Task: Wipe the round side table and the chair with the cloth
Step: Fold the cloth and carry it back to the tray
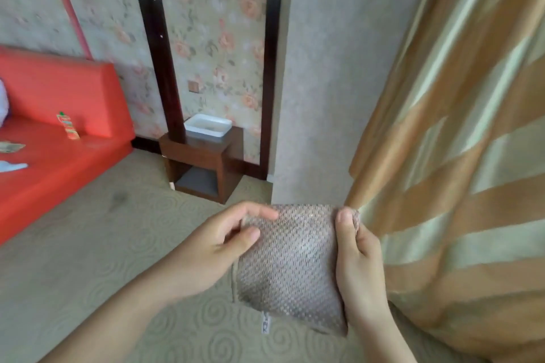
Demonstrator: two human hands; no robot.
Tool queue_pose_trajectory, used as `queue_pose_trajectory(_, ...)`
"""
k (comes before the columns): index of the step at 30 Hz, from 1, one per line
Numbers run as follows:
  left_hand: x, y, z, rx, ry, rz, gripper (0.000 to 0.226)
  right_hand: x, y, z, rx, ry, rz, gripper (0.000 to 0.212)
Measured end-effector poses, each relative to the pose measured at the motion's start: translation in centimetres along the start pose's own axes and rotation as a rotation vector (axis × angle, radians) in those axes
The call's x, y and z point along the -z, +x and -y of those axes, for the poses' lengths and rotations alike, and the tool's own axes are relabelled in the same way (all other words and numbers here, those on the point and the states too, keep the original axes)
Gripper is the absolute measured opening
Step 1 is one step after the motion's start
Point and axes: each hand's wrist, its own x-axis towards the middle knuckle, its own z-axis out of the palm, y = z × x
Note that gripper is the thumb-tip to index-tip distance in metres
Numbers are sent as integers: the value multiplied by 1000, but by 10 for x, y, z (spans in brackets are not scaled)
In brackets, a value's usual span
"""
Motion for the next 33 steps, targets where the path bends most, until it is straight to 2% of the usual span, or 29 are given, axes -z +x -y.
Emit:
queue_pose_trajectory(4,57,55,44,111,-106,109,47,-65,82,-26,-147,145,177,45)
queue_pose_trajectory(6,83,83,59,139,-138,-7,46,-94,122,-34,-246,256,261,37)
queue_pose_trajectory(8,108,110,77,147,-122,-191,46,-121,158,-41,-327,418,388,38)
queue_pose_trajectory(11,144,146,103,141,-183,-389,46,-161,205,-48,-267,443,576,40)
queue_pose_trajectory(15,193,196,147,138,-253,-516,40,-225,267,-61,-156,356,635,68)
queue_pose_trajectory(16,205,208,162,139,-238,-541,36,-241,282,-65,-141,339,633,70)
queue_pose_trajectory(18,232,236,195,122,-180,-578,22,-275,314,-73,-77,277,639,56)
queue_pose_trajectory(21,275,281,248,123,-133,-522,13,-326,367,-89,29,57,649,33)
queue_pose_trajectory(24,324,326,298,204,-150,-302,36,-377,416,-108,-31,-48,612,43)
queue_pose_trajectory(27,367,373,338,234,-148,-110,48,-423,462,-120,-121,-56,539,48)
queue_pose_trajectory(33,439,468,400,250,-25,-166,47,-499,544,-152,-230,-78,500,49)
